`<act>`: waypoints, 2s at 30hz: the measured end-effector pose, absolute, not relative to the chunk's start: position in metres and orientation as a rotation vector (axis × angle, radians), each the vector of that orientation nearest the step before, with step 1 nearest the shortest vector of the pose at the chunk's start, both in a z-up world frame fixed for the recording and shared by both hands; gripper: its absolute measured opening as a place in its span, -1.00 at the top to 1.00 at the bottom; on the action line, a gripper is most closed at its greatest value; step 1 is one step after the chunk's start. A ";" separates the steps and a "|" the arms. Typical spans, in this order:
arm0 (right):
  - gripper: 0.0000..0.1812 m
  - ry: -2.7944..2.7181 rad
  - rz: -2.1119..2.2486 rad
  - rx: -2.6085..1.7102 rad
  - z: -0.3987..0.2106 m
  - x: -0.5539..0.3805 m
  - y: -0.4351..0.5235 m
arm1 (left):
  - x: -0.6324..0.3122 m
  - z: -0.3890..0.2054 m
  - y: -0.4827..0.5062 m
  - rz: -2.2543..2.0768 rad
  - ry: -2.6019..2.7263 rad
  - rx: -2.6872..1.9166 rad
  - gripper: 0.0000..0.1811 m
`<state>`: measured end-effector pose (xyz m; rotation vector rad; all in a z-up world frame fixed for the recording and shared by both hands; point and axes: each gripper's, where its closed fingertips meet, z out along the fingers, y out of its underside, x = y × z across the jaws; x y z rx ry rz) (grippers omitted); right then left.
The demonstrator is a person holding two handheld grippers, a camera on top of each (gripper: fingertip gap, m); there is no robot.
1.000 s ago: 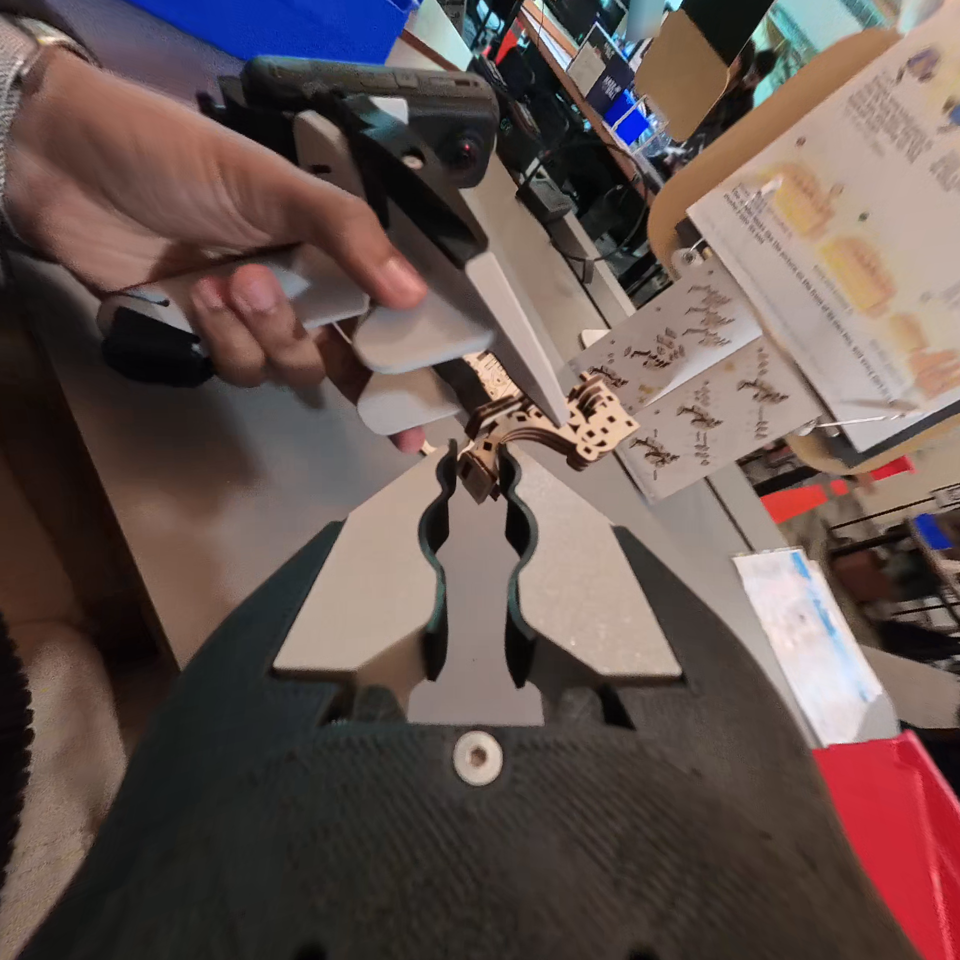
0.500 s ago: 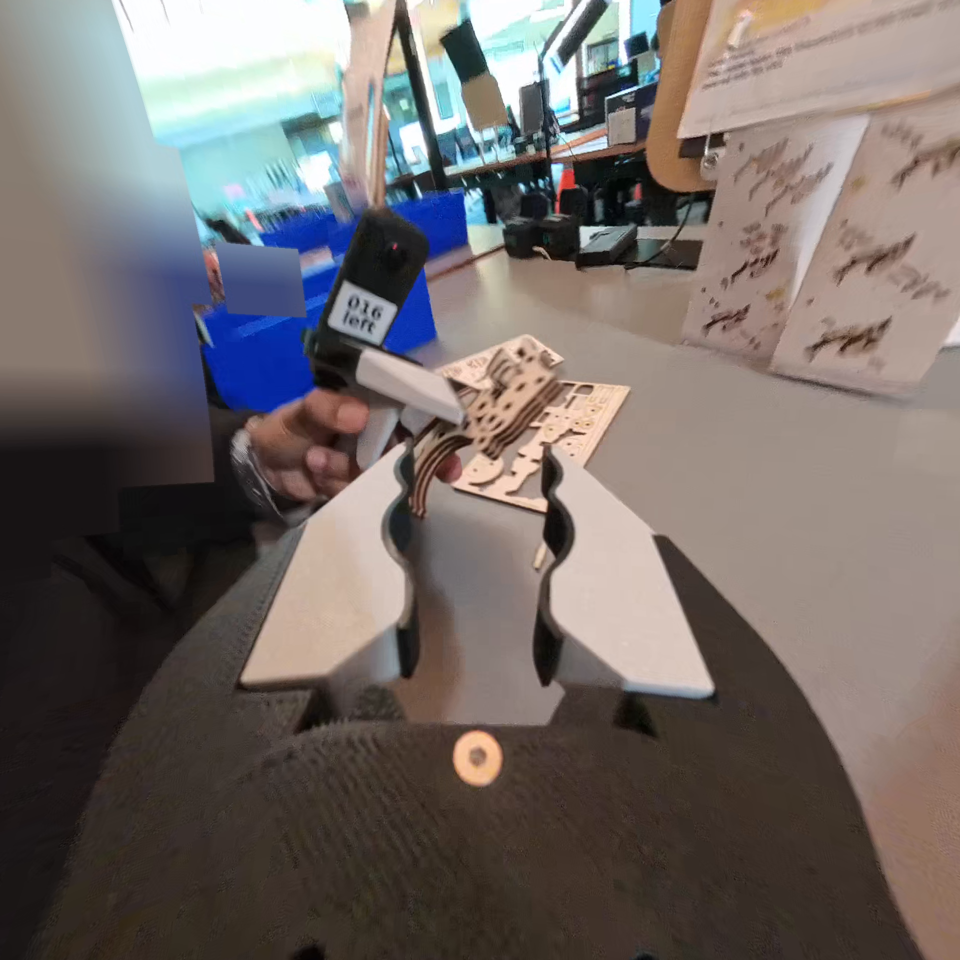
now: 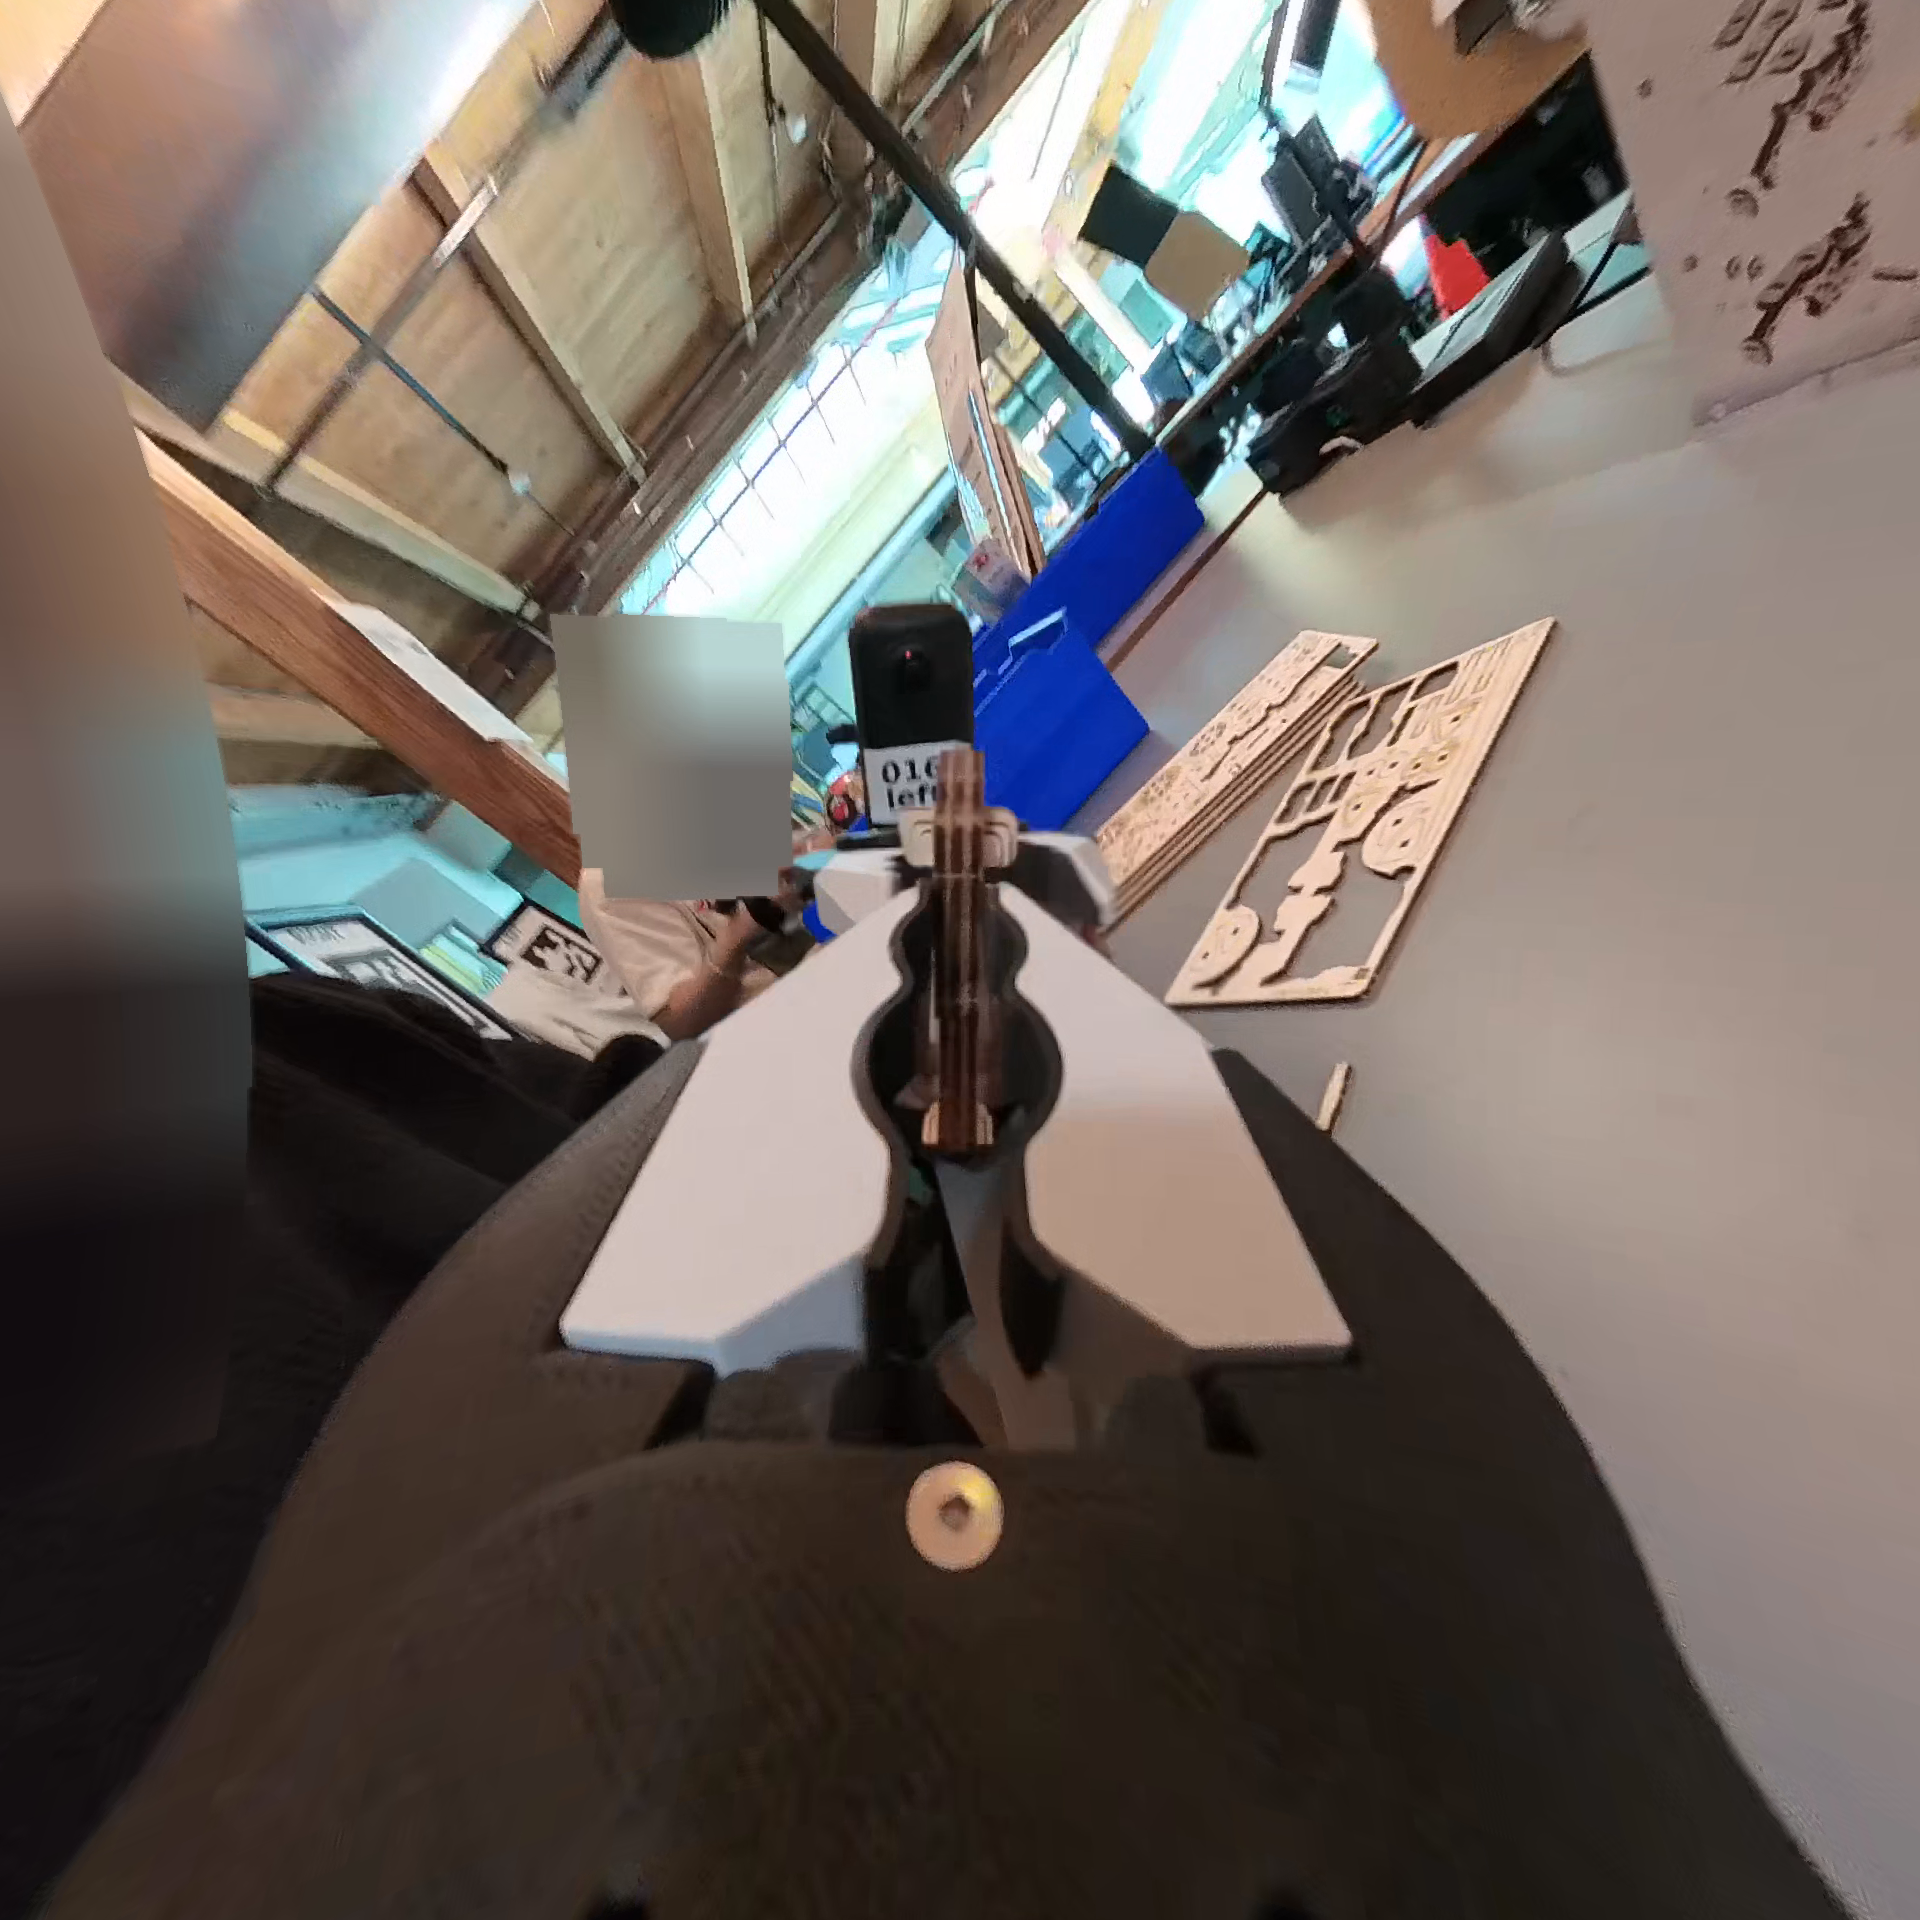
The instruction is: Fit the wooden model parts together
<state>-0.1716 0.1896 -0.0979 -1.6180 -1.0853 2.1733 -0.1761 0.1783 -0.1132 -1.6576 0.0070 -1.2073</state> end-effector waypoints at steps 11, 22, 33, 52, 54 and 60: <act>0.92 -0.506 2.190 -1.578 -0.083 -0.162 0.250 | -0.148 -0.132 0.179 -1.391 -0.077 -1.714 0.36; 0.92 -0.454 2.193 -1.597 -0.086 -0.174 0.225 | -0.187 -0.105 0.186 -1.410 -0.356 -1.451 0.79; 0.92 -0.426 2.204 -1.602 -0.087 -0.174 0.229 | -0.179 -0.111 0.184 -1.467 -0.316 -1.498 0.63; 0.79 -0.613 2.340 -1.607 -0.092 -0.180 0.208 | -0.192 -0.104 0.179 -1.400 -0.205 -1.549 0.94; 0.80 -0.624 2.338 -1.613 -0.093 -0.180 0.209 | -0.189 -0.106 0.177 -1.386 -0.168 -1.577 0.94; 0.91 -0.662 2.339 -1.617 -0.094 -0.178 0.211 | -0.187 -0.108 0.176 -1.398 -0.153 -1.597 0.94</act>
